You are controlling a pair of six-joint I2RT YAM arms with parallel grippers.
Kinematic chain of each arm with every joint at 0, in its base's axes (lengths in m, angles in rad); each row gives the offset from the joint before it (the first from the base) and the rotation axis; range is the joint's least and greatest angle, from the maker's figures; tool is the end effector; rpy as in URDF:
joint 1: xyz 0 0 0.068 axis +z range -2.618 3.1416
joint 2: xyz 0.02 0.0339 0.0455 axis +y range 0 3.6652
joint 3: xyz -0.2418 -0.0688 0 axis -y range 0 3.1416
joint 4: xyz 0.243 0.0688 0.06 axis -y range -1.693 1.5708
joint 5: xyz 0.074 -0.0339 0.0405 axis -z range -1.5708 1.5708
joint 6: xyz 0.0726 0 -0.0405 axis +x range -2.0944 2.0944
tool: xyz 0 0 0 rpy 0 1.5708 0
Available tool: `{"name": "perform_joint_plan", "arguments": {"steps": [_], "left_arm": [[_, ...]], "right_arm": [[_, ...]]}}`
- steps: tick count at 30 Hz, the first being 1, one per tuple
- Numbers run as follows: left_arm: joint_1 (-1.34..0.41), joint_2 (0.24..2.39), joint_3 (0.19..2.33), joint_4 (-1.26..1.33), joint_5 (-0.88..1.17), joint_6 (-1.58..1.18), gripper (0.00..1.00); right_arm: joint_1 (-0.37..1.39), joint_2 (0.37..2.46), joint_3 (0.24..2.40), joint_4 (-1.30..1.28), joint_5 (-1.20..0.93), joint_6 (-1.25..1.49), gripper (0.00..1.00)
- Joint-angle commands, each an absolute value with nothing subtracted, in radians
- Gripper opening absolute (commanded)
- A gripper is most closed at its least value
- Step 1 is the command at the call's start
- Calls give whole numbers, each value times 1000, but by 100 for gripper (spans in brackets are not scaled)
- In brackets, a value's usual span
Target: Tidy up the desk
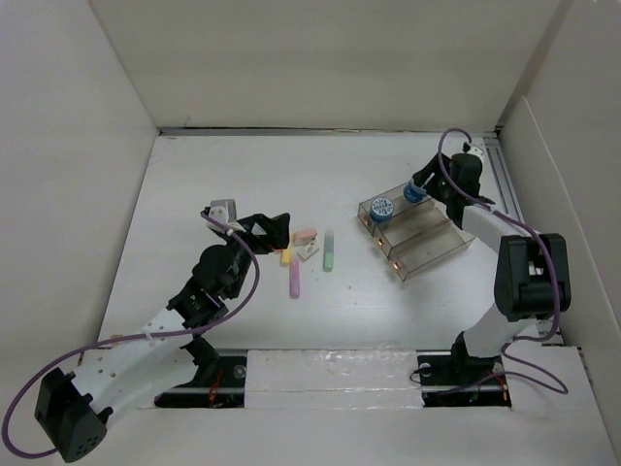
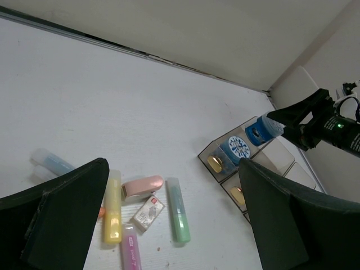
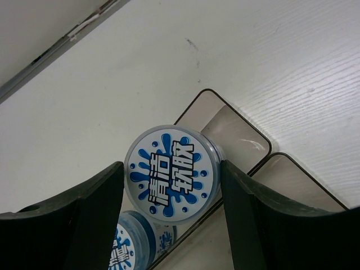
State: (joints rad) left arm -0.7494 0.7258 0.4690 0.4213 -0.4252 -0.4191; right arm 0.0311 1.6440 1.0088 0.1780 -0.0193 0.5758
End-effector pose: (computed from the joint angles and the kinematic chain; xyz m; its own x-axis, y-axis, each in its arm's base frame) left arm 0.1871 -0.1332 0.2933 -0.0218 -0.4861 -0.8736 0.3435 0.8170 -0.4631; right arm 0.4002 0.0139 0.1941 -0.3964 0.5323 -0.7480 0.1997 0.8452 0.4957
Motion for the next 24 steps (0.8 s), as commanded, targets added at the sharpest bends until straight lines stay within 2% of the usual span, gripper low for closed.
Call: {"name": "perform_joint_plan", "arguments": {"steps": [1,2,4,5,13,15,16,17,18,19,20,21,23,24], "left_arm": [[-752,729,500,462,-422,-405,95],[-752,735,503,459,-425,-405,95],[-752,736,508,451,-423,-405,95],[-752,741,511,454,-422,-406,95],[-752,767,523,439,-423,-403,94],[-752,776,525,442,-417,-400,89],[-752,781,526,442,-413,-400,87],[-752,793,531,443,-405,-399,84],[-752,801,532,451,-390,-382,76],[-752,810,534,456,-382,-374,71],[-752,837,535,459,-377,-365,65],[-752,851,546,456,-379,-361,47],[-752,905,557,448,-382,-345,24],[-752,922,567,451,-388,-342,9]], "right_arm": [[60,1624,1057,209,49,552,60],[69,1640,1066,200,58,552,74],[69,1644,1083,178,57,549,77],[69,1655,1095,167,60,549,84],[100,1605,1126,141,80,548,88],[109,1566,1124,137,81,548,87],[109,1551,1120,138,75,548,84],[120,1533,1096,147,43,548,69],[138,1485,1074,187,26,554,53],[149,1461,1051,213,9,558,34],[162,1439,1002,238,-27,566,4],[199,1418,982,279,-40,575,0],[238,1356,956,287,-73,563,0],[261,1336,933,287,-84,551,0]]}}
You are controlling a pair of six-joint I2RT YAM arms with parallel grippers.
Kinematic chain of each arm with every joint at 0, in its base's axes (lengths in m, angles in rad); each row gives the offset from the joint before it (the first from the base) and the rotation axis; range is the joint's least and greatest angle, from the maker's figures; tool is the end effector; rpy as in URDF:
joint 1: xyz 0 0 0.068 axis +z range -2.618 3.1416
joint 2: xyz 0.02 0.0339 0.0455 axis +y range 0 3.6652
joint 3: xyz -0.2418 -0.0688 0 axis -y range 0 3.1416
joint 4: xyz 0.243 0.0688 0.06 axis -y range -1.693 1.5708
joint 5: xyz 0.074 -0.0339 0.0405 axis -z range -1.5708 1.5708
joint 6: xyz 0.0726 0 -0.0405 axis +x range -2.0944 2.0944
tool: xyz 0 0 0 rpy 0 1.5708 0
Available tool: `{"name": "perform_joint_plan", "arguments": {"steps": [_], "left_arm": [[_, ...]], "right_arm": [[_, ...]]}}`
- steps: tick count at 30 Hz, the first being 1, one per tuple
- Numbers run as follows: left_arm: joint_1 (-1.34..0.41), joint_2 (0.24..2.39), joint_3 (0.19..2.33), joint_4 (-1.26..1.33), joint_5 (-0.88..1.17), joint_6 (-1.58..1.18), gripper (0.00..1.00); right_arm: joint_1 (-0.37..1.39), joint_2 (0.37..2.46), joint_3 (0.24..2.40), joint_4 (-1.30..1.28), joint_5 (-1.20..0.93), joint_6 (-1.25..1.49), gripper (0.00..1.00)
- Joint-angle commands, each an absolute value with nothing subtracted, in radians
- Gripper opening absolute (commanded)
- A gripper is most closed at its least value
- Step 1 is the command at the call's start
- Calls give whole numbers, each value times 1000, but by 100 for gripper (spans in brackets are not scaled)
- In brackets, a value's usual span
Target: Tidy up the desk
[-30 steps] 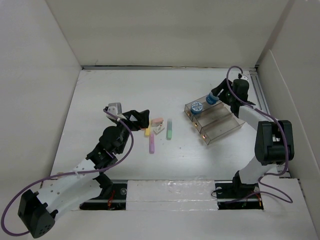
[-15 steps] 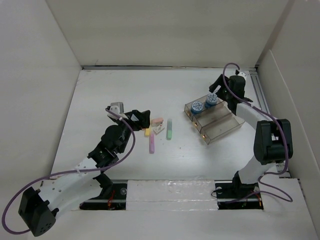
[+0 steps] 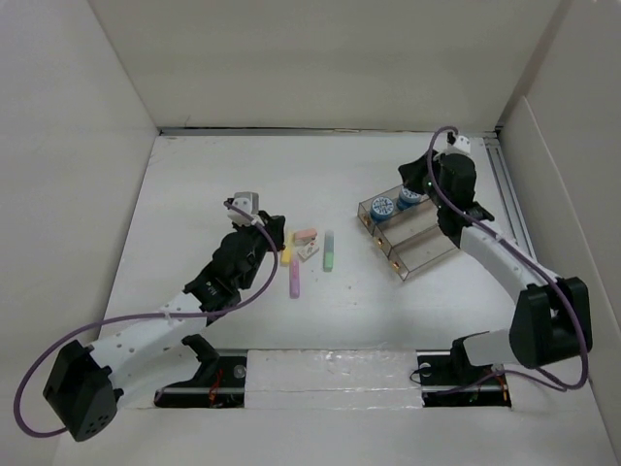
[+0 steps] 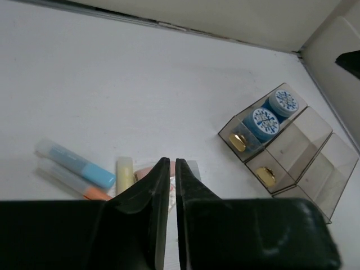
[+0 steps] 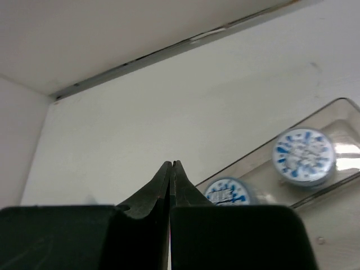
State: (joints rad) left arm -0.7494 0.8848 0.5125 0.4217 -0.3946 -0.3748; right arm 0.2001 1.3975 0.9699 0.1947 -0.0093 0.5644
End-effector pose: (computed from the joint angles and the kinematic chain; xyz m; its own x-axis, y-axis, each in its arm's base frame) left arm 0.2063 -0.1539 0.2751 -0.0937 -0.3745 -0.9225 0.3368 0.8600 -0.3833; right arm 0.3595 0.0736 0.2717 -0.3022 0.4845 -0.8209 -0.0544 0.8510 0.5223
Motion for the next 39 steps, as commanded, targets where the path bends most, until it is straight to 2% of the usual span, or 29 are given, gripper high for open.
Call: {"name": "perform_joint_plan", "arguments": {"steps": [1,2,8,13,17,18,19,20,23,24,27,32,39], "left_arm": [[-752,942,569,459,-390,-325,4],[-752,975,569,474,-393,-321,0],[-752,1038,586,500,-341,-313,0],[-761,1043,591,439,-367,-337,2],[-785,1083,604,344,-367,-357,15],[-802,1091,606,338,-394,-360,24],[-836,1121,626,300,-415,-383,33],[-836,1121,626,299,-416,-383,33],[-847,1144,629,238,-425,-451,35],[-847,1143,618,185,-429,-498,36],[-847,1140,609,125,-419,-552,40],[-923,1163,584,28,-356,-673,54],[-1000,1324,641,-142,-486,-788,55]], "right_arm": [[302,1292,919,284,-100,545,0],[323,1269,911,279,-106,540,0],[485,1042,795,247,-149,488,0],[566,849,741,186,-92,454,0],[589,778,677,187,-46,465,10],[598,776,666,198,-40,472,12],[598,790,637,216,-29,477,20],[598,790,637,216,-29,477,20],[598,825,621,236,-32,491,31],[588,844,617,245,-53,492,37],[588,847,607,261,-57,499,43],[578,864,595,282,-64,511,47],[560,900,603,290,-95,522,47]]}}
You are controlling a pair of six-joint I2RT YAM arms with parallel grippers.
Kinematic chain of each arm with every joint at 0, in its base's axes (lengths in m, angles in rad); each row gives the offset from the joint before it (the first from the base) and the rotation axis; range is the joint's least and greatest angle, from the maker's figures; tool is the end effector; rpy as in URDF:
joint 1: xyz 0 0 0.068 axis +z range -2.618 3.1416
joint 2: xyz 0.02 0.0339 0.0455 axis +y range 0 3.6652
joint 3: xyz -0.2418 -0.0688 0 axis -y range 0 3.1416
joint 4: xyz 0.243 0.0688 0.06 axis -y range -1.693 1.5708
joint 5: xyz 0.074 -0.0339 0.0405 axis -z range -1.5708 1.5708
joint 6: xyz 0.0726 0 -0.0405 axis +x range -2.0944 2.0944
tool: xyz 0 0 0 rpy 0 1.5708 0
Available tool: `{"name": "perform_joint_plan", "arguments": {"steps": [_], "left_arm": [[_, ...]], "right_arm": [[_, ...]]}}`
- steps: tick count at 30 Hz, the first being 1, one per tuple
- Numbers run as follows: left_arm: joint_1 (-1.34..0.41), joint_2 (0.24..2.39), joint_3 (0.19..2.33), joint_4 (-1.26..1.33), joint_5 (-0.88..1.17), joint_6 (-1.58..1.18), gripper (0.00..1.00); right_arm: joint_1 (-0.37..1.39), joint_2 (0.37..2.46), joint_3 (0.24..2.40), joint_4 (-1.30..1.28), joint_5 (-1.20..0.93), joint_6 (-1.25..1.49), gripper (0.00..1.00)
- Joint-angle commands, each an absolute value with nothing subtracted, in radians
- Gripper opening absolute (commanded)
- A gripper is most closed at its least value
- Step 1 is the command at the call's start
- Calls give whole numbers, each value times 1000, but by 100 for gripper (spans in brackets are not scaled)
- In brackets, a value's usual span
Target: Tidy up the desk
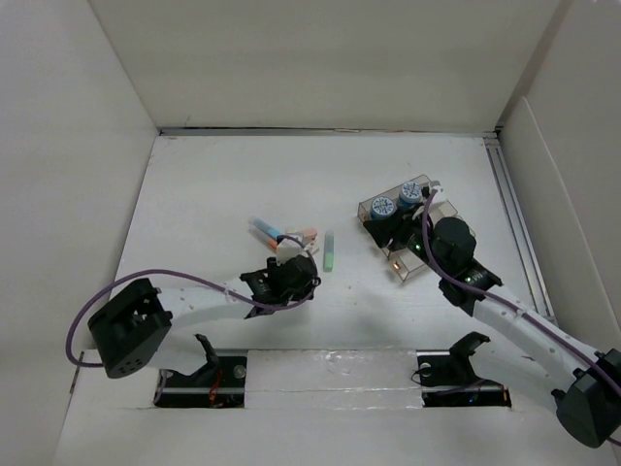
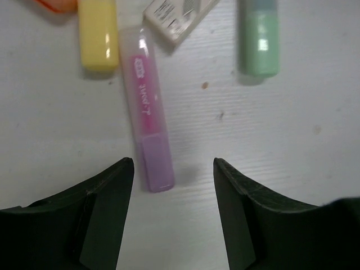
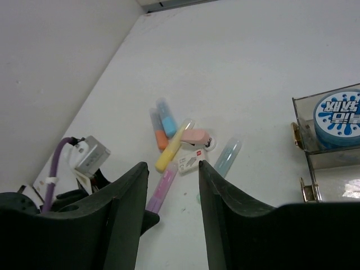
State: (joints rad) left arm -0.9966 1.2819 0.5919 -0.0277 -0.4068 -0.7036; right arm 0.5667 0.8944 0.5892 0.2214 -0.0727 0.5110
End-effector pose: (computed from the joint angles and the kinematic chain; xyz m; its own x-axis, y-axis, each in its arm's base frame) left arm 0.1777 -0.2218 0.1444 -0.6665 -0.0636 -0.7428 0.2334 0.9284 -0.2890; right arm 0.2202 0.1464 0.2740 -0.3533 0.3533 -0.8662 -0.4858 0.7220 0.4926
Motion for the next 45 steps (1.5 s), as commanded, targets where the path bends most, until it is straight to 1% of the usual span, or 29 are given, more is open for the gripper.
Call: {"name": "perform_joint_plan", "arguments": {"steps": [1,5,8,14,17,18,21,22,24,25,27,34,37,40,41,43,44,45], "left_arm": [[-1000,1334,653,-156,-511,-802,54],[-1000,1347,650,-189,-578,-859,51],[-1000,1351,640,-149,-561,-828,50],[-1000,1436,646,-107,-545,-811,48],[-1000,1457,646,-91,-548,-804,44],[-1000,1469,649,-86,-545,-799,42],[-1000,1486,667,-104,-548,-795,20],[-1009,1488,670,-110,-561,-801,7],[-1009,1480,673,-138,-563,-813,0],[-1044,1456,687,-187,-580,-827,0],[-1072,1444,702,-205,-601,-833,0],[-1135,1310,814,-347,-607,-818,0],[-1135,1215,833,-304,-592,-779,0],[-1135,1140,813,-146,-566,-679,0],[-1135,1132,810,-64,-565,-657,0],[-1135,1150,842,-8,-555,-585,0],[-1135,1187,862,49,-554,-553,0],[-1135,1213,896,76,-540,-526,0]], "right_arm": [[560,902,600,288,-94,522,47],[551,894,600,284,-95,520,47],[551,897,597,285,-83,525,46],[551,908,601,284,-101,523,46],[551,896,601,284,-115,523,46],[551,894,598,284,-104,522,46],[551,891,597,282,-87,525,46],[551,890,600,279,-90,526,46],[551,879,600,276,-91,523,46],[551,876,595,276,-72,526,46],[551,877,595,273,-72,525,47],[551,868,597,255,-32,520,46],[542,824,591,241,24,523,45],[541,763,569,239,49,528,45],[532,744,568,233,69,529,41],[532,663,558,206,113,535,30],[532,629,549,199,132,538,11],[532,588,532,181,170,543,5]]}}
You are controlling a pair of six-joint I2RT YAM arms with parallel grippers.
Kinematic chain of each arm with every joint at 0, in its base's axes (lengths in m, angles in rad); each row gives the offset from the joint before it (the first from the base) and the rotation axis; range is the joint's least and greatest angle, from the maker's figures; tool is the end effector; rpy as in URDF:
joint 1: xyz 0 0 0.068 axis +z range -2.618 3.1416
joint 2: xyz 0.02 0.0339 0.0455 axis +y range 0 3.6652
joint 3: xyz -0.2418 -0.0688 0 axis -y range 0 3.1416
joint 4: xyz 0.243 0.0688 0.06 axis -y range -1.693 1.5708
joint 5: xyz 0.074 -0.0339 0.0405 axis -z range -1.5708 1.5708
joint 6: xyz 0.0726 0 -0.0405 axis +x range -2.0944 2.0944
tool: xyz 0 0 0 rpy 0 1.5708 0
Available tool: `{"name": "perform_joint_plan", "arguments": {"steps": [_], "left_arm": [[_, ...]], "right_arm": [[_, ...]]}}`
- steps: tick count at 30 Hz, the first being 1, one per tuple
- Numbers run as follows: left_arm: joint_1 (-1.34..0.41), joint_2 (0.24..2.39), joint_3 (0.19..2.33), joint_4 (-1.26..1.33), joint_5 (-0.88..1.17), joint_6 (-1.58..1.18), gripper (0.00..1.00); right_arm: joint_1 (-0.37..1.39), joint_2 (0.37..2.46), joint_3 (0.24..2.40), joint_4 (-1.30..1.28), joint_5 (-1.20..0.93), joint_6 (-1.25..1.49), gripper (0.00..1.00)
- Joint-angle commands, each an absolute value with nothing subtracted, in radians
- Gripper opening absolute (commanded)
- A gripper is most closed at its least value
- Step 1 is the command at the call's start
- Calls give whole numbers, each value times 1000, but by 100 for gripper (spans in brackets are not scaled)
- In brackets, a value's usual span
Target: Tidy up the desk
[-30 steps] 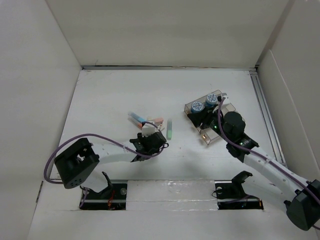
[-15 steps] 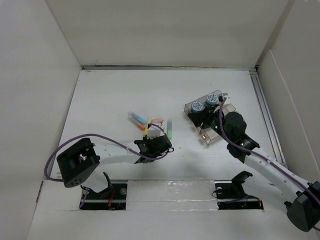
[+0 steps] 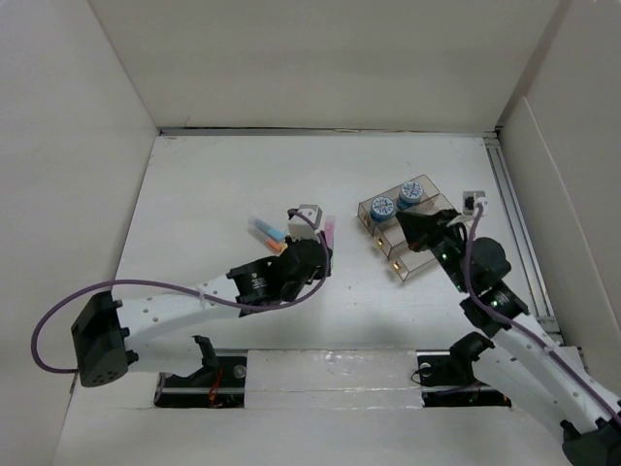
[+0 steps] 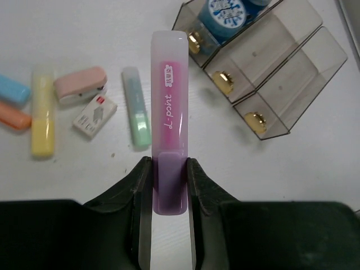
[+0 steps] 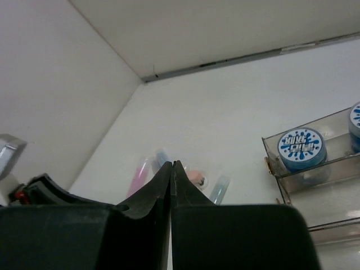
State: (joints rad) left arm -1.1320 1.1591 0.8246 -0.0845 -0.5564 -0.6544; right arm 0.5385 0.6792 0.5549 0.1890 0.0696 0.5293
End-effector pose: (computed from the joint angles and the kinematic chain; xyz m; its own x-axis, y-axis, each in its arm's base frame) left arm 0.1606 -0.2520 0.2568 -0.4803 -0.1932 -0.8556 0.3421 0.8569 -0.3855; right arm 0.1971 0.1118 0.3043 -0.1803 0.4790 -0.8591 -0.4182 0.7532 0.5078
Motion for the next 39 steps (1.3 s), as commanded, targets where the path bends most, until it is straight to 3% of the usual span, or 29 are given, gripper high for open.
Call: {"name": "perform_joint_plan", "arguments": {"steps": [1,4,9,19,23,29,39], "left_arm": [[-1135,1235,913,104,-535,-499,0],[-1135,1351,1003,187,-493,-391,0],[-1094,1558,1181,270,-303,-244,0],[-970,1902,1515,246,112,-100,0],[-923,2034,1670,157,326,-100,0],[-911,2135,1789,103,338,-87,1],[-911,2189,1824,48,307,-60,3]], "right_arm": [[532,540,522,175,190,545,2],[532,341,470,161,259,548,0],[532,140,411,166,325,557,14],[523,238,457,127,293,569,19],[523,195,448,123,319,565,28],[523,179,433,126,330,571,35],[523,238,449,135,293,568,37]]}}
